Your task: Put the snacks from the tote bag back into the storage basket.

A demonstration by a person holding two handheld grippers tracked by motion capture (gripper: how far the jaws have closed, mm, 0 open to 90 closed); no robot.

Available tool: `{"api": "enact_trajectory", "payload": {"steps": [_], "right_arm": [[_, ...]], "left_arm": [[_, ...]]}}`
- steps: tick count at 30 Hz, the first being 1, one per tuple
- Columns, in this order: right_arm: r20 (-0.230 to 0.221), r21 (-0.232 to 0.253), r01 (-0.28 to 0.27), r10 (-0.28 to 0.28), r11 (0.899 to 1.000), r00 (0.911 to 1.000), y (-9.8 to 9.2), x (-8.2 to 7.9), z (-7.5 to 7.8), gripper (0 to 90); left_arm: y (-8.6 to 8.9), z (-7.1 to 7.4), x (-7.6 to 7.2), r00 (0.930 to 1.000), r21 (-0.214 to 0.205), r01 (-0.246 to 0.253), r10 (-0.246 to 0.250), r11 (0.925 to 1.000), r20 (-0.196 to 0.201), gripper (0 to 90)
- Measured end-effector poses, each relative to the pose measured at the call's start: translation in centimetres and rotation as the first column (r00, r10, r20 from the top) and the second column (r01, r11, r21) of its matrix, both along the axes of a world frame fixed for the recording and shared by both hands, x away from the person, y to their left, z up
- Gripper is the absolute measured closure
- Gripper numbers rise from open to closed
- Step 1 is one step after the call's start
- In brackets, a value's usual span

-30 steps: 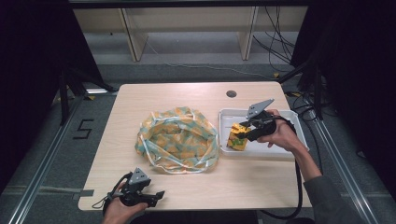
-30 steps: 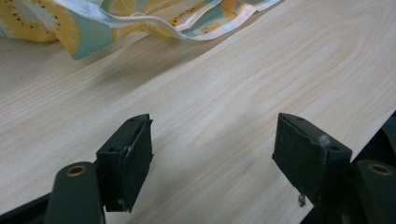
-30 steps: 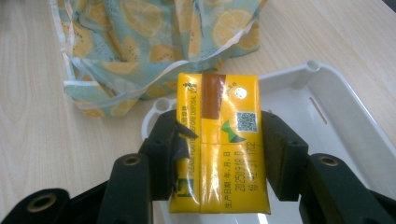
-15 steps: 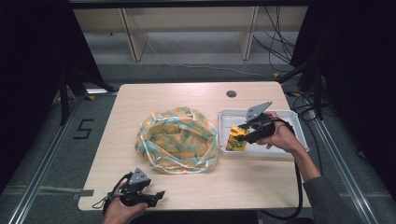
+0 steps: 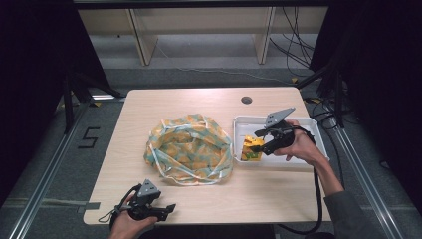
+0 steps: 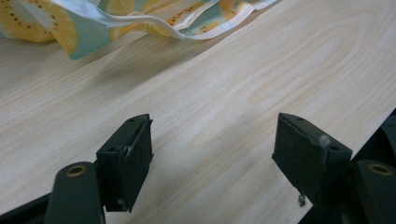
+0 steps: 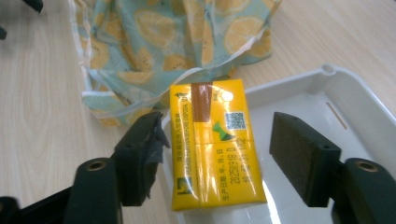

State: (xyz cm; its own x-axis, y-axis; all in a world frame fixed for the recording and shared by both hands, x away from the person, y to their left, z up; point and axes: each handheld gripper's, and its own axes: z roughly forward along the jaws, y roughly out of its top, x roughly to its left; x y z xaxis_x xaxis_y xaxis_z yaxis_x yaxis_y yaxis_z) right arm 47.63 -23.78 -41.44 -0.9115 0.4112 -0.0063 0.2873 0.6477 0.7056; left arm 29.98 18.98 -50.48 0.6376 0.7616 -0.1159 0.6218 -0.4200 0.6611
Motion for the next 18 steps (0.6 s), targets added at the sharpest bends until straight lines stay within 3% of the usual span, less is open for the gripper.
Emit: {"api": "enact_trajectory", "payload": {"steps": [1,3,5,6,9,10,11,13,14,15,17,18], "right_arm": [[0.0,0.0,0.0,0.0,1.0,1.0,0.0,0.0,0.0,30.3],[0.009,-0.003,0.061,-0.061,0.998,0.9981,-0.2,-0.8,0.2,29.4],[0.021,0.027,0.104,-0.104,0.994,0.9943,-0.8,-1.6,0.6,27.3],[0.012,0.063,0.153,-0.154,0.986,0.988,-1.3,-2.3,0.9,22.5],[0.027,0.085,0.184,-0.187,0.979,0.9821,-1.9,-3.2,1.3,18.0],[0.034,0.111,0.217,-0.222,0.97,0.9744,-2.4,-3.9,1.5,22.0],[0.034,0.111,0.217,-0.222,0.97,0.9744,-2.4,-3.9,1.5,22.0],[0.015,0.149,0.24,-0.245,0.959,0.9694,-2.7,-5.1,1.7,36.6],[0.036,0.161,0.219,-0.227,0.963,0.9732,-2.9,-5.3,1.7,42.2],[0.012,0.187,0.23,-0.237,0.955,0.9715,-2.9,-6.0,1.7,49.8],[0.023,0.199,0.232,-0.241,0.952,0.9701,-3.0,-6.6,1.5,62.1],[0.017,0.187,0.219,-0.227,0.957,0.9738,-3.0,-6.9,1.5,67.4]], "left_arm": [[0.1,0.0,0.0,1.0,0.007,0.007,-0.007,1.0,0.0,27.7],[0.0,0.0,0.0,0.9999,-0.001,0.0,0.0,1.0,0.01,27.7],[0.0,-0.1,0.0,1.0,-0.001,0.0,0.0,1.0,0.01,27.7],[0.0,-0.1,0.0,1.0,0.006,-0.004,0.004,1.0,0.004,27.7],[0.1,0.1,0.0,0.9999,0.013,0.013,-0.013,0.9998,-0.004,27.7],[0.1,0.1,0.0,1.0,0.011,0.009,-0.008,0.9999,-0.004,27.7],[0.1,0.0,0.0,1.0,0.011,0.006,-0.006,0.9999,0.0,27.7],[0.0,-0.1,0.0,0.9999,-0.001,-0.008,0.008,1.0,0.01,27.6],[0.0,-0.1,0.0,0.9999,0.004,0.001,-0.001,1.0,0.014,27.7],[0.1,0.0,0.1,1.0,0.015,0.003,-0.003,0.9999,0.0,27.7],[-0.1,-0.2,0.0,0.9999,-0.005,-0.013,0.013,0.9999,0.01,27.7],[0.0,-0.1,0.0,1.0,0.003,0.003,-0.003,1.0,0.008,27.7]]}}
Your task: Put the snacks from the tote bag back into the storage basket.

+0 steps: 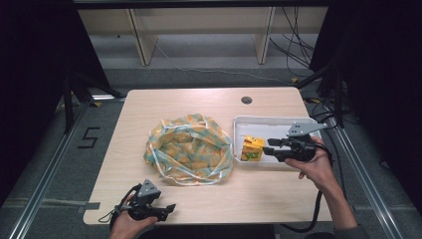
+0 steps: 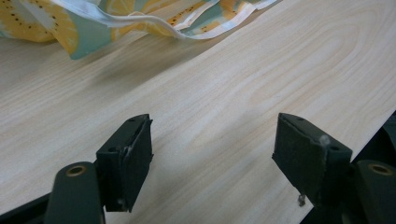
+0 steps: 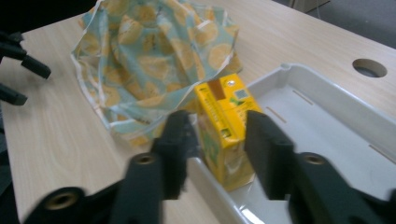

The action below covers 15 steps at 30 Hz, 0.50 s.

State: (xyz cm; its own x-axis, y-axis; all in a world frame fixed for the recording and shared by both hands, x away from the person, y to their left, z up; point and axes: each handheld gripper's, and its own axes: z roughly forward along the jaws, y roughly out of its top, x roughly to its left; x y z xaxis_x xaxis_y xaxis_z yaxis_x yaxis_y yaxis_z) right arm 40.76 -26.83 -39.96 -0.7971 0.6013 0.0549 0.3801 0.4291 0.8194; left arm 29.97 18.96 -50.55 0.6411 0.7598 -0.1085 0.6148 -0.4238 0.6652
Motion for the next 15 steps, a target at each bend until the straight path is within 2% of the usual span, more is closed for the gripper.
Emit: {"api": "enact_trajectory", "payload": {"steps": [2,5,6,8,9,10,13,14,15], "right_arm": [[0.008,-0.016,0.002,-0.002,1.0,1.0,0.0,-0.3,-0.3,75.8],[-0.023,-0.056,0.0,-0.002,0.998,0.9997,0.4,-0.6,-0.9,82.8],[0.0,-0.086,-0.016,0.016,0.996,0.9999,0.5,-0.4,-1.4,86.3],[-0.01,-0.086,0.002,-0.003,0.996,0.9999,0.7,-0.6,-1.5,87.4],[-0.003,-0.098,-0.014,0.014,0.995,0.9999,0.7,-0.4,-1.7,88.9],[-0.012,-0.107,-0.007,0.005,0.994,0.9999,1.0,-0.5,-1.9,90.0],[-0.005,-0.131,-0.015,0.014,0.991,0.9999,1.1,-0.4,-2.2,90.0],[-0.002,-0.138,-0.013,0.013,0.99,0.9999,1.2,-0.3,-2.2,90.0],[-0.013,-0.141,-0.004,0.002,0.99,0.9999,1.3,-0.3,-2.4,90.0]], "left_arm": [[0.0,0.0,0.0,1.0,0.002,0.003,-0.003,1.0,0.008,27.7],[0.0,0.1,0.0,1.0,0.004,-0.001,0.001,1.0,0.006,27.7],[0.0,0.1,0.0,1.0,0.004,-0.004,0.004,1.0,0.009,27.7],[0.0,0.1,0.0,0.9999,0.0,-0.01,0.01,0.9999,0.01,27.7],[0.0,0.1,0.0,0.9999,-0.001,-0.013,0.013,0.9999,0.01,27.8],[0.1,0.1,0.0,1.0,0.006,0.001,-0.001,1.0,0.008,27.8],[0.0,0.1,0.0,1.0,-0.002,-0.007,0.007,1.0,0.007,27.8],[0.1,0.1,0.0,1.0,0.011,0.006,-0.006,0.9999,0.007,27.8],[0.0,0.1,0.0,1.0,0.003,0.0,0.0,1.0,0.008,27.7]]}}
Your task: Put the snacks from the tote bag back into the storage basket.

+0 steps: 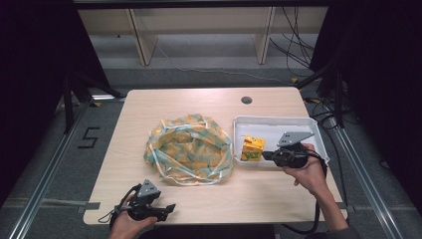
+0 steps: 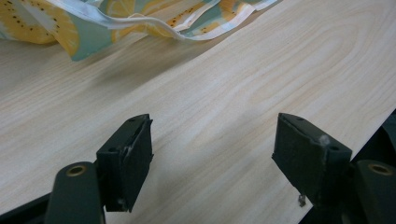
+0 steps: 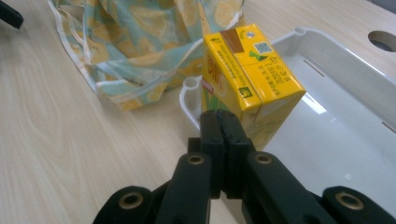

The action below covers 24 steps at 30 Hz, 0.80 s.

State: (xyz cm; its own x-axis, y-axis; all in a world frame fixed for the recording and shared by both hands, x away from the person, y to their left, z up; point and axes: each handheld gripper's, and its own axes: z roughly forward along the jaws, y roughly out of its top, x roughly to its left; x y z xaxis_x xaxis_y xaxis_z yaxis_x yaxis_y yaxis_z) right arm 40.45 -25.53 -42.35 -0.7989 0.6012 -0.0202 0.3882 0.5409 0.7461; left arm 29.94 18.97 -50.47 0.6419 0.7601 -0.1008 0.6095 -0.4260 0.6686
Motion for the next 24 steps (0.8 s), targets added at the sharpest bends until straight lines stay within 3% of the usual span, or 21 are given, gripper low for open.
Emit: {"api": "enact_trajectory", "payload": {"steps": [5,9,13,24], "right_arm": [[-0.01,-0.032,0.008,-0.008,0.999,0.9999,0.3,0.3,-0.6,90.0],[0.007,-0.021,0.02,-0.02,1.0,0.9998,0.3,0.5,-0.7,90.0],[-0.018,-0.045,0.018,-0.019,0.999,0.9997,0.2,0.7,-0.6,90.0],[0.012,-0.028,0.026,-0.026,0.999,0.9996,0.2,1.3,-1.0,90.0]], "left_arm": [[0.1,0.1,0.0,1.0,0.008,0.006,-0.006,1.0,-0.006,27.7],[-0.1,-0.1,0.0,1.0,-0.009,-0.004,0.004,1.0,-0.008,27.7],[-0.1,0.0,0.0,1.0,-0.011,-0.006,0.006,0.9999,-0.007,27.7],[-0.1,0.0,0.0,1.0,-0.011,-0.006,0.006,0.9999,-0.006,27.7]]}}
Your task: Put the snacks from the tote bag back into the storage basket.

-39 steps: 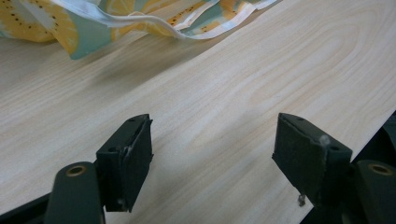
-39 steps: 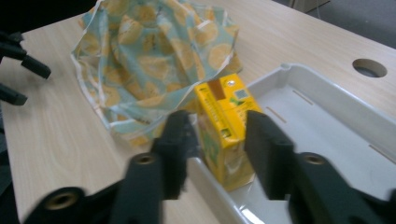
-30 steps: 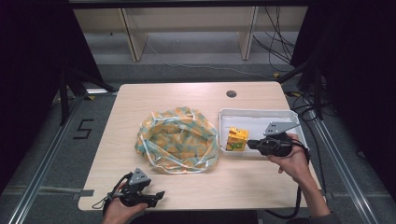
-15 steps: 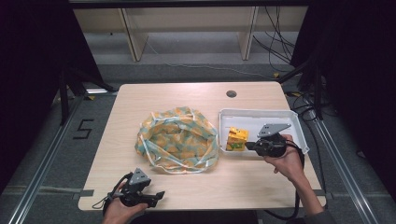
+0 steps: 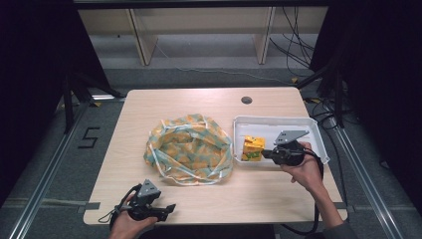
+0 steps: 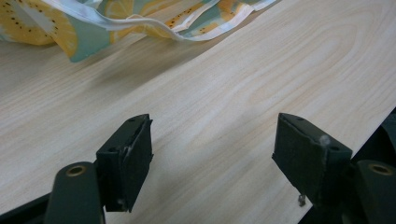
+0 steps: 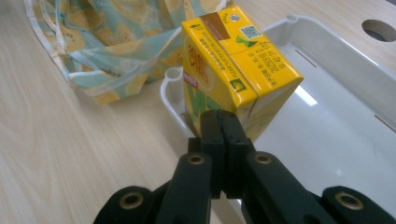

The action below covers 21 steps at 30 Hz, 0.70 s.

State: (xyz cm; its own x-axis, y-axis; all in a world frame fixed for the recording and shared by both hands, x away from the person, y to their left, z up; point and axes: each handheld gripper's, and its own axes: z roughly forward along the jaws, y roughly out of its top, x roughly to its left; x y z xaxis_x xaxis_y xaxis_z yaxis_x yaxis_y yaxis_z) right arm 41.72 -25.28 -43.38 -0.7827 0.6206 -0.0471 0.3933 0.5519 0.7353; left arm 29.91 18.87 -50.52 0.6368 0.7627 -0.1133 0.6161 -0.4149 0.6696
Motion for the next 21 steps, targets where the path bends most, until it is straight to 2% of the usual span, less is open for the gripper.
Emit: {"api": "enact_trajectory", "payload": {"steps": [4,5,7,10,13,15,16,17,19,21], "right_arm": [[-0.024,-0.019,0.001,-0.001,1.0,0.9997,-0.06,0.02,0.09,90.0],[-0.005,-0.027,-0.012,0.012,1.0,0.9999,-0.22,0.25,0.08,90.0],[-0.002,-0.03,-0.011,0.011,0.999,0.9999,-0.22,0.27,0.07,90.0],[-0.026,-0.015,0.002,-0.002,1.0,0.9997,-0.2,0.21,0.04,90.0],[-0.027,-0.009,-0.002,0.002,1.0,0.9996,-0.2,0.21,0.06,90.0],[-0.011,-0.005,-0.011,0.011,1.0,0.9999,-0.24,0.21,0.13,89.7],[-0.005,-0.001,-0.005,0.005,1.0,1.0,-0.28,0.06,0.25,87.7],[-0.001,0.004,-0.009,0.009,1.0,1.0,-0.32,-0.07,0.36,85.8],[0.006,0.026,-0.01,0.01,1.0,0.9999,-0.29,-0.58,0.73,78.4],[0.023,0.032,-0.01,0.01,0.999,0.9997,-0.32,-0.63,0.82,76.9]], "left_arm": [[0.0,0.0,0.0,1.0,-0.001,0.0,0.0,1.0,0.0,27.7],[0.0,-0.01,0.01,1.0,0.0,-0.001,0.001,1.0,0.0,27.6],[0.03,0.01,0.01,1.0,0.002,0.001,-0.001,1.0,0.0,27.6],[0.02,0.0,0.02,1.0,0.001,0.001,-0.001,1.0,0.0,27.7],[0.1,0.09,0.07,0.9999,0.011,0.009,-0.009,0.9999,0.007,27.7],[0.13,0.14,0.11,1.0,0.018,0.003,-0.003,0.9998,0.001,27.6],[0.12,0.19,0.07,0.9999,0.008,0.003,-0.003,1.0,-0.011,27.6],[0.2,0.24,0.11,0.9998,0.019,0.014,-0.014,0.9997,-0.011,27.6],[0.16,0.17,0.16,0.9999,0.011,0.004,-0.004,0.9999,0.011,27.6],[0.14,0.16,0.18,0.9999,0.011,0.003,-0.003,0.9999,0.011,27.6]]}}
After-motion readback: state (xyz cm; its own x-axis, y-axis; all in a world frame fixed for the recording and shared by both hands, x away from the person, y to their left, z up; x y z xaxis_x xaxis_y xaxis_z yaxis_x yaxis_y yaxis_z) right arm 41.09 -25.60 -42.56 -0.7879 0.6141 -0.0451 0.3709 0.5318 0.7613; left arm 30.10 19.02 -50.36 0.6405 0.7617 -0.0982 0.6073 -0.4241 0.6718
